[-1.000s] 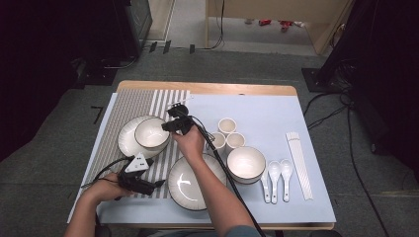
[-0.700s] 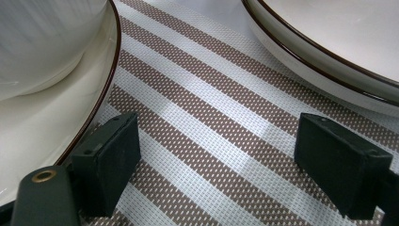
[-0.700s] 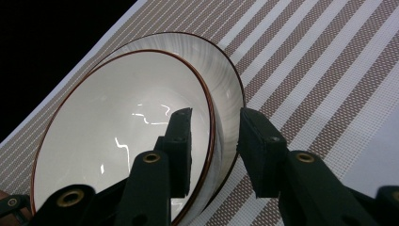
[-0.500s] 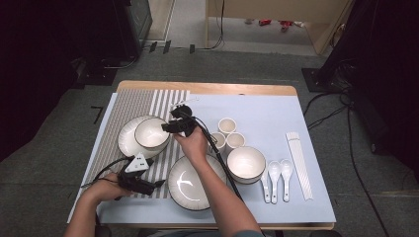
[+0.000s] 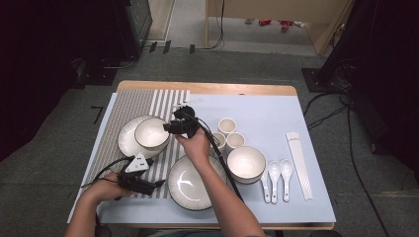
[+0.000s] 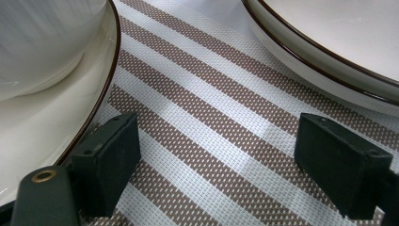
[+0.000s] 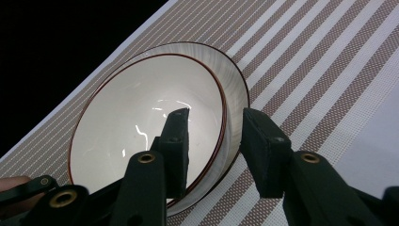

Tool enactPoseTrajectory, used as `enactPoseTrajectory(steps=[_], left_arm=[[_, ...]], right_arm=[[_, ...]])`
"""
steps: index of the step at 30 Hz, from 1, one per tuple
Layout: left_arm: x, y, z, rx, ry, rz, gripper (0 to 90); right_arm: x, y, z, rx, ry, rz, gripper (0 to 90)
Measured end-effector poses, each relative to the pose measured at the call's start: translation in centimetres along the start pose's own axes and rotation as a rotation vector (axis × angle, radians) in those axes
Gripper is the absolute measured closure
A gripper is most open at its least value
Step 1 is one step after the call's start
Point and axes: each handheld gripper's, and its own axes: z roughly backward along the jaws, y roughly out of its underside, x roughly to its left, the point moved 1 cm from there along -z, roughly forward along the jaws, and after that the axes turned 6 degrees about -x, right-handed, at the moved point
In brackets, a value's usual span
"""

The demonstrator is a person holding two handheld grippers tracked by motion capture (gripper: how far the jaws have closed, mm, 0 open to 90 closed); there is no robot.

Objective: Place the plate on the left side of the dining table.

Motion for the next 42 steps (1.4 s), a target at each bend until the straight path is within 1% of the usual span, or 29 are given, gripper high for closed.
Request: enactPoseTrajectory(steps=[3,6,12,13,15,18,23,25,27,30,31,36,42], left_arm=[[0.0,0.0,0.0,0.000,-0.001,-0.001,15.2],[0.0,0.0,0.0,-0.001,0.000,0.000,15.2],[0.0,0.0,0.0,0.000,0.000,0.000,15.2],[0.0,0.0,0.0,0.001,0.000,0.000,15.2],[0.0,0.0,0.0,0.001,0.000,0.000,15.2],[0.0,0.0,0.0,0.000,0.001,0.002,15.2],[0.0,0.0,0.0,0.000,0.001,0.002,15.2],[0.0,0.0,0.0,0.000,0.001,0.002,15.2],[0.0,0.0,0.0,0.000,0.000,0.001,15.2],[0.0,0.0,0.0,0.000,0.000,0.001,15.2],[0.0,0.0,0.0,0.000,0.000,0.000,15.2],[0.0,0.0,0.0,0.001,-0.001,0.000,15.2],[0.0,0.0,0.0,0.001,-0.001,-0.002,15.2]], right_arm=[[0.0,0.2,0.1,0.006,-0.007,0.002,64.5],[0.2,0.3,0.4,0.009,-0.009,0.015,65.5],[0.7,0.5,1.0,0.002,-0.011,0.036,67.4],[0.7,0.6,1.1,0.001,-0.010,0.040,69.3],[0.8,0.7,1.3,0.000,-0.019,0.043,71.6],[1.0,1.0,1.5,-0.002,-0.025,0.041,72.0],[1.1,1.2,1.9,-0.003,-0.025,0.048,72.8],[1.2,1.3,2.2,-0.006,-0.028,0.052,74.1],[1.3,1.5,2.4,-0.009,-0.022,0.062,76.5],[1.3,1.6,2.6,-0.010,-0.028,0.053,78.9],[1.3,1.7,2.7,-0.014,-0.032,0.058,79.9],[1.5,2.1,3.0,-0.001,-0.055,0.041,83.6],[1.7,2.8,3.3,-0.002,-0.075,0.044,88.8]])
